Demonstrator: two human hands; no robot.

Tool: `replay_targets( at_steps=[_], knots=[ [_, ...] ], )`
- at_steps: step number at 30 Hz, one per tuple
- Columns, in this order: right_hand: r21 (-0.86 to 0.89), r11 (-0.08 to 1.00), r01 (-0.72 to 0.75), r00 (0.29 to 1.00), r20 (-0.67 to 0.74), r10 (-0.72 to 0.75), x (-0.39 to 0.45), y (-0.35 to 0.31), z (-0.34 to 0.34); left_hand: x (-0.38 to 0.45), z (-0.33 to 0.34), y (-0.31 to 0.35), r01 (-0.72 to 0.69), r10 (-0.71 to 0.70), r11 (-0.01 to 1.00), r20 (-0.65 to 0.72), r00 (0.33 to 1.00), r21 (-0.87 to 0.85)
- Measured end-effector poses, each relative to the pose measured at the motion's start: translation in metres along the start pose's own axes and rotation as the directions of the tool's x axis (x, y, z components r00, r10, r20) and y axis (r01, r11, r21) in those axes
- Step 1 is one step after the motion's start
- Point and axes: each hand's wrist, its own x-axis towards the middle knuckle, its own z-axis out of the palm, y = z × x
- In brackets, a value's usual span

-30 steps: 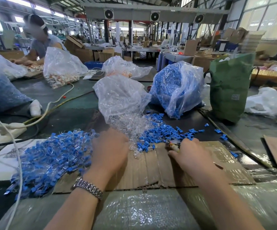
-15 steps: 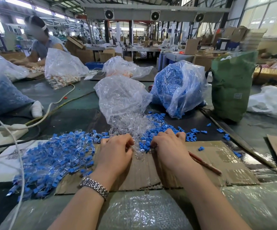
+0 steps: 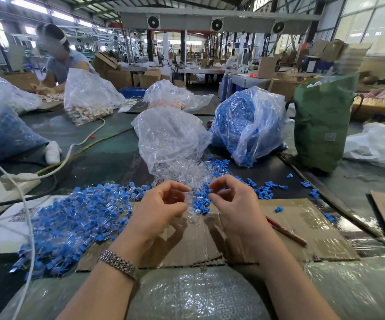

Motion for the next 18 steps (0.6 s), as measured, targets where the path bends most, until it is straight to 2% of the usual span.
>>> replay_targets(
  at_steps=[3,6,9,14,18],
  knots=[
    [0.286,0.958,-0.004,0.996,0.091,-0.023,-0.001,-0.005,-0.003,0.000,0.003,-0.001,-0.009,0.010,1.000,0.054,0.998,-0.008],
    [0.400,0.917,0.005,0.988,0.137,-0.066,-0.003,-0.010,-0.003,0.000,0.007,0.000,-0.046,0.044,0.998,0.055,0.998,0.042],
    [0.389,0.921,0.011,0.989,0.134,-0.068,-0.005,-0.012,0.002,-0.001,0.009,0.001,-0.078,0.076,0.995,0.043,0.996,0.061],
    [0.265,0.963,0.051,0.992,0.096,-0.079,-0.008,-0.015,0.009,-0.003,0.009,-0.001,-0.097,0.098,0.993,-0.004,0.995,0.073],
    [0.169,0.985,0.013,0.987,0.155,-0.040,-0.011,-0.014,0.011,-0.004,0.010,-0.001,-0.123,0.125,0.984,-0.004,0.992,0.126]
  ],
)
